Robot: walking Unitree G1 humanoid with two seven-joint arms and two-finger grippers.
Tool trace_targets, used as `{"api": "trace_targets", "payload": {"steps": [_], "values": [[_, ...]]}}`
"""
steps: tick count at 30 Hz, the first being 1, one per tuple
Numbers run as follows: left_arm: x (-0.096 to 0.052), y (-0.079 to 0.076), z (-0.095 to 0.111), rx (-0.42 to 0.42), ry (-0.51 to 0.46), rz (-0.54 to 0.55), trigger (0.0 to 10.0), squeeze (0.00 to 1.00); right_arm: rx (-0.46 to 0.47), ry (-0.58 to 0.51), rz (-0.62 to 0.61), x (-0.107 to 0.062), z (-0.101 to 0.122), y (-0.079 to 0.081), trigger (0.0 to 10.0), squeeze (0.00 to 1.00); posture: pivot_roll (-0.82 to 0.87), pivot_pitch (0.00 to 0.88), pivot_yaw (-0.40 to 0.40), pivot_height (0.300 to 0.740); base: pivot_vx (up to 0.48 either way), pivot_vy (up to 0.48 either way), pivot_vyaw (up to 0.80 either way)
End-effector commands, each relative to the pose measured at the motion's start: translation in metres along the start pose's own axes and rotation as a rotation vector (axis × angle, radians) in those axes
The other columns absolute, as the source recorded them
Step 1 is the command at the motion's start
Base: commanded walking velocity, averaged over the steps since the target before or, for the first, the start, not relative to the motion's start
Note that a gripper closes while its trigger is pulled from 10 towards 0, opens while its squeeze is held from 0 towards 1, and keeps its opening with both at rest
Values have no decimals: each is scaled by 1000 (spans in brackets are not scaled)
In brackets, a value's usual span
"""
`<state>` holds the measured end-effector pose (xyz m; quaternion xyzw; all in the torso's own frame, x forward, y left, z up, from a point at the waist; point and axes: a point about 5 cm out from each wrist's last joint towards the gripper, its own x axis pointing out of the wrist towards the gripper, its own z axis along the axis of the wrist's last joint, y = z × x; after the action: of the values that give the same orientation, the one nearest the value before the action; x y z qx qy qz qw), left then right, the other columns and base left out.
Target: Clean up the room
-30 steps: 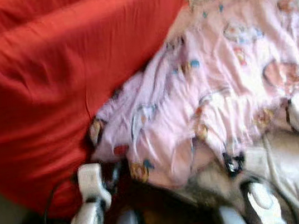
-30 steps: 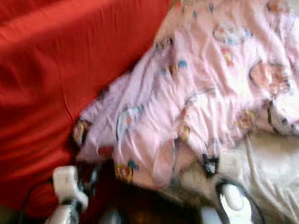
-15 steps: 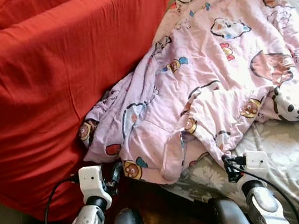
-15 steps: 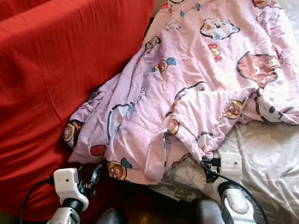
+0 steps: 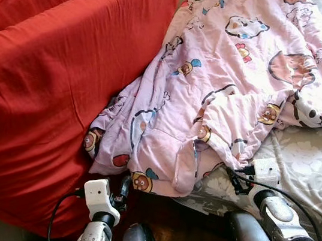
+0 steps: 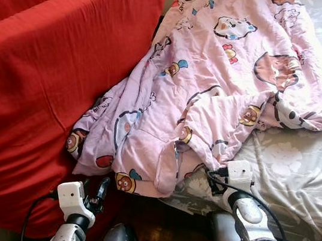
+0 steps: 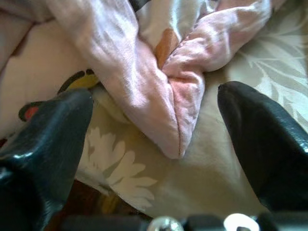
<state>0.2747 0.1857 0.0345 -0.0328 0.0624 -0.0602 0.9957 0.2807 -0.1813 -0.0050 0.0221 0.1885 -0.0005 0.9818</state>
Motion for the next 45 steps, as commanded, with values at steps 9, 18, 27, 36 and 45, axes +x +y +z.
{"api": "trace_targets", "payload": {"steps": [9, 18, 27, 36, 45], "values": [[-2, 1, 0, -6, 8, -2, 10000, 0, -43, 56, -94, 10, 9, 0, 10000, 0, 50, 240, 77, 598, 0, 0, 0], [-11, 7, 1, 2, 8, 3, 10000, 0, -84, 35, -80, 17, 22, 9, 10000, 0, 82, 258, 88, 598, 0, 0, 0], [-19, 11, 1, 11, 22, 8, 10000, 0, -135, 47, -147, 16, 20, -2, 10000, 0, 94, 276, 99, 598, 0, 0, 0], [-24, 11, -2, 6, 41, 18, 10000, 0, -189, 37, -189, 15, 23, -9, 10000, 0, 104, 292, 99, 598, 0, 0, 0], [-25, 12, -2, 4, 43, 28, 10000, 0, -201, 28, -182, 16, 26, -8, 0, 0, 109, 294, 98, 598, 0, 0, 0]]}}
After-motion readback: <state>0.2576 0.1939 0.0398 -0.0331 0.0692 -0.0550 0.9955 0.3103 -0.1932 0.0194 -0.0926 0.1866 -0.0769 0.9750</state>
